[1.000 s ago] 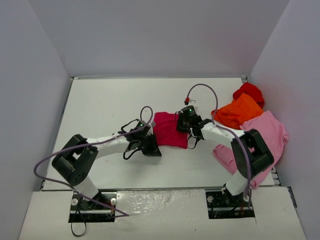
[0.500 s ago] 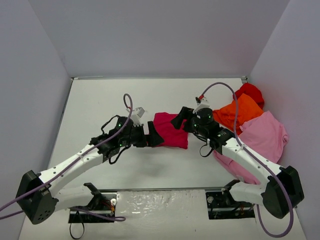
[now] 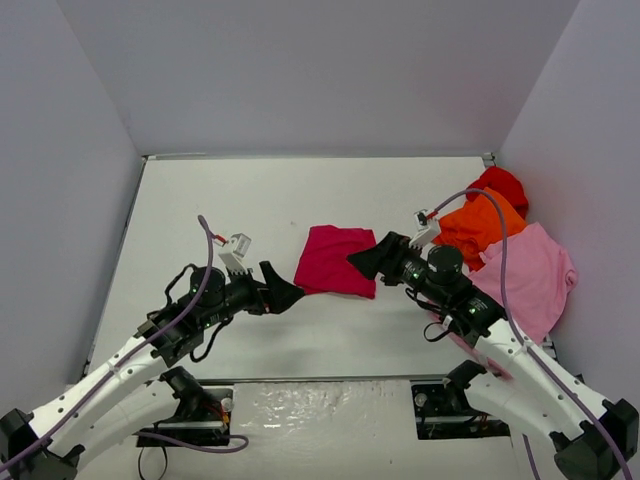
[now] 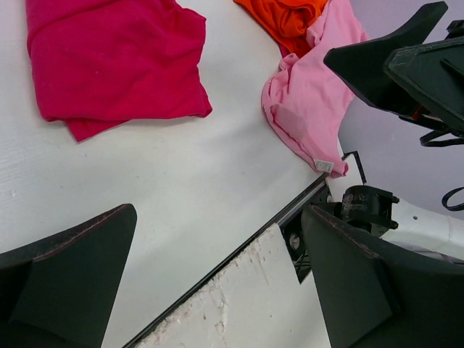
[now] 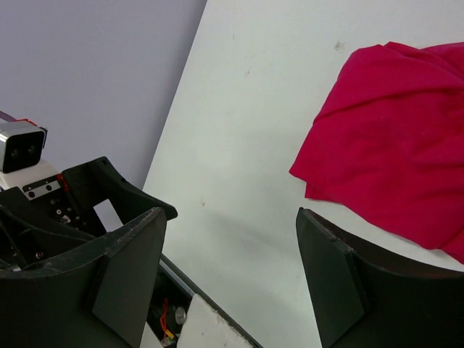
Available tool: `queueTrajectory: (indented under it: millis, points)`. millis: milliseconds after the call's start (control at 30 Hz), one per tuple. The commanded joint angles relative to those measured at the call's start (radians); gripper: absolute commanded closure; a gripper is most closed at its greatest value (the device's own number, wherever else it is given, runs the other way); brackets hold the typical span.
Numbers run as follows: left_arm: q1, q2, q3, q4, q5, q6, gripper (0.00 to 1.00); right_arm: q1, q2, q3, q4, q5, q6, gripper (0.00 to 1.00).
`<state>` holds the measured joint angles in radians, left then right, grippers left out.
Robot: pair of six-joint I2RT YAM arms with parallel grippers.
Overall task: Fold and stack the t-shirts
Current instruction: Smooth out wrinkles on the folded tshirt
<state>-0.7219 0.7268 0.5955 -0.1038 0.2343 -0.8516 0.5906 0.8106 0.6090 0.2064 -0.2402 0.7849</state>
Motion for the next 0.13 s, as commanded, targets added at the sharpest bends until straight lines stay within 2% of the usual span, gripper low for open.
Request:
queueTrajectory:
  millis: [0, 100]
  points:
    - [-0.007, -0.054, 0.004, 0.036, -0.006, -0.026, 0.03, 0.005, -0.055, 0.01, 0.02, -0.022, -0.007, 0.32]
    - [-0.005, -0.096, -0.011, 0.015, -0.001, -0.04, 0.03, 0.006, -0.11, -0.015, 0.021, -0.024, -0.019, 0.39]
